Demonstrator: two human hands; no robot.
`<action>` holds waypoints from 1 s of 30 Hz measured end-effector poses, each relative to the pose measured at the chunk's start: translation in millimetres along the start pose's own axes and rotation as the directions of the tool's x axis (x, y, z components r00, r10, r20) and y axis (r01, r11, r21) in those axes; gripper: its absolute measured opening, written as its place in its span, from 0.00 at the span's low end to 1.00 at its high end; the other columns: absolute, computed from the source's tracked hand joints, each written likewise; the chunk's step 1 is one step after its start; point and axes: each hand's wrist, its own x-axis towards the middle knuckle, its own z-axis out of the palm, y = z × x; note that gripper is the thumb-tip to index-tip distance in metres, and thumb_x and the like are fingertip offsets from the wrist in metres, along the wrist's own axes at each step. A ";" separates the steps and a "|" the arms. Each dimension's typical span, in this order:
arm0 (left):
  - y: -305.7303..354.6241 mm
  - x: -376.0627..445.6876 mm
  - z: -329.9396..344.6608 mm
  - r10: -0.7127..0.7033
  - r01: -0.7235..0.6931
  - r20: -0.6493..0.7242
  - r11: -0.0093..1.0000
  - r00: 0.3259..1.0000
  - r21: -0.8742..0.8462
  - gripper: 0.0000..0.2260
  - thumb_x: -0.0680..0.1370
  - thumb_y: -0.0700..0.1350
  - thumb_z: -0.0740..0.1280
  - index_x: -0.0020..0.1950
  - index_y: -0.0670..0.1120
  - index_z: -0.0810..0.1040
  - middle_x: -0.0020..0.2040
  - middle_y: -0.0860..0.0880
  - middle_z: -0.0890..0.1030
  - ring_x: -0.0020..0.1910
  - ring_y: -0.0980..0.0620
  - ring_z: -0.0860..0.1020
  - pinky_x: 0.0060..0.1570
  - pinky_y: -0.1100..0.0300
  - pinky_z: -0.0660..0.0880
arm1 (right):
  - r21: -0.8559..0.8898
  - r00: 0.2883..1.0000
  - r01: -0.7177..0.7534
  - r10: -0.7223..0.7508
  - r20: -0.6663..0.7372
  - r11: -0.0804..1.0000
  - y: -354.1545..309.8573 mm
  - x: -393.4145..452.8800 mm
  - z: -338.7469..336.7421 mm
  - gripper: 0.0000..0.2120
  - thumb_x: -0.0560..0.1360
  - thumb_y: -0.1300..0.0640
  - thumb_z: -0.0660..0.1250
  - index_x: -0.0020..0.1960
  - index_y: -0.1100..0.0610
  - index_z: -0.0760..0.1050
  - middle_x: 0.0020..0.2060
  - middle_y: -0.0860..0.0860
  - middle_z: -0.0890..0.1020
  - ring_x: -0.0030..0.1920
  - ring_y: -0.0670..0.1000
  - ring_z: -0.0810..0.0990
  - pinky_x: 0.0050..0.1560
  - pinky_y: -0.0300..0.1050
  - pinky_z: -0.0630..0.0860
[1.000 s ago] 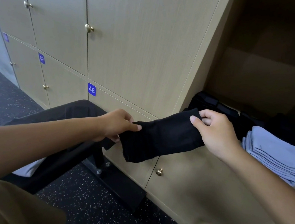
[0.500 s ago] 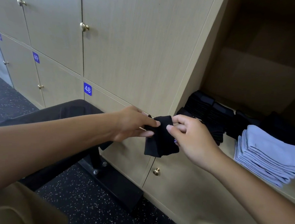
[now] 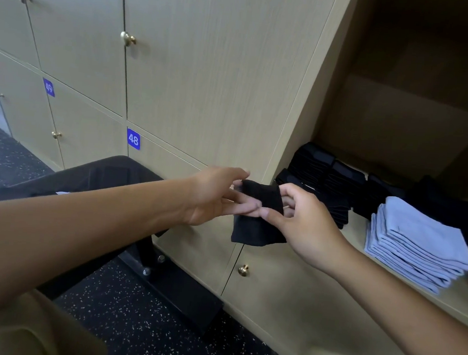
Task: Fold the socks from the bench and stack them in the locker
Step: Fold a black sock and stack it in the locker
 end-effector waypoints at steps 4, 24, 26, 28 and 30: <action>-1.3 4.2 -7.4 0.230 -0.202 -0.006 0.870 0.973 0.450 0.09 0.84 0.47 0.64 0.62 0.45 0.70 0.43 0.42 0.85 0.38 0.45 0.81 0.39 0.57 0.81 | 0.002 0.999 -0.027 0.027 -0.046 1.000 5.9 1.3 -6.9 0.07 0.80 0.62 0.68 0.54 0.51 0.77 0.46 0.43 0.85 0.47 0.42 0.83 0.51 0.43 0.82; 0.7 -0.8 -20.9 0.573 -0.606 0.263 0.564 0.776 0.561 0.06 0.81 0.43 0.70 0.50 0.41 0.79 0.57 0.45 0.84 0.50 0.53 0.82 0.53 0.54 0.81 | 0.383 0.989 -0.015 0.069 -0.127 0.924 16.8 0.6 -23.3 0.12 0.81 0.67 0.64 0.61 0.55 0.77 0.53 0.50 0.87 0.55 0.50 0.85 0.52 0.46 0.82; 2.3 -2.9 -18.2 0.614 -0.622 0.253 0.515 0.748 0.590 0.06 0.80 0.44 0.72 0.47 0.43 0.80 0.57 0.52 0.85 0.53 0.56 0.83 0.56 0.58 0.80 | 0.393 0.985 -0.019 0.084 -0.149 0.919 15.1 0.2 -22.8 0.12 0.82 0.67 0.64 0.61 0.56 0.77 0.53 0.50 0.87 0.54 0.51 0.86 0.50 0.48 0.83; 3.8 -4.3 -15.4 0.626 -0.638 0.287 0.452 0.725 0.624 0.06 0.80 0.45 0.72 0.46 0.44 0.81 0.55 0.54 0.86 0.54 0.54 0.83 0.59 0.60 0.78 | 0.399 0.984 -0.018 0.087 -0.156 0.917 13.9 -0.1 -22.9 0.12 0.82 0.66 0.64 0.61 0.55 0.77 0.53 0.50 0.87 0.55 0.51 0.85 0.56 0.54 0.82; 3.3 -3.8 -14.5 0.606 -0.622 0.303 0.426 0.735 0.657 0.07 0.81 0.47 0.70 0.46 0.45 0.83 0.53 0.51 0.86 0.53 0.52 0.83 0.60 0.55 0.78 | 0.410 0.984 -0.018 0.090 -0.156 0.912 13.1 -0.5 -23.5 0.12 0.82 0.66 0.64 0.62 0.55 0.77 0.54 0.50 0.87 0.55 0.50 0.85 0.60 0.57 0.81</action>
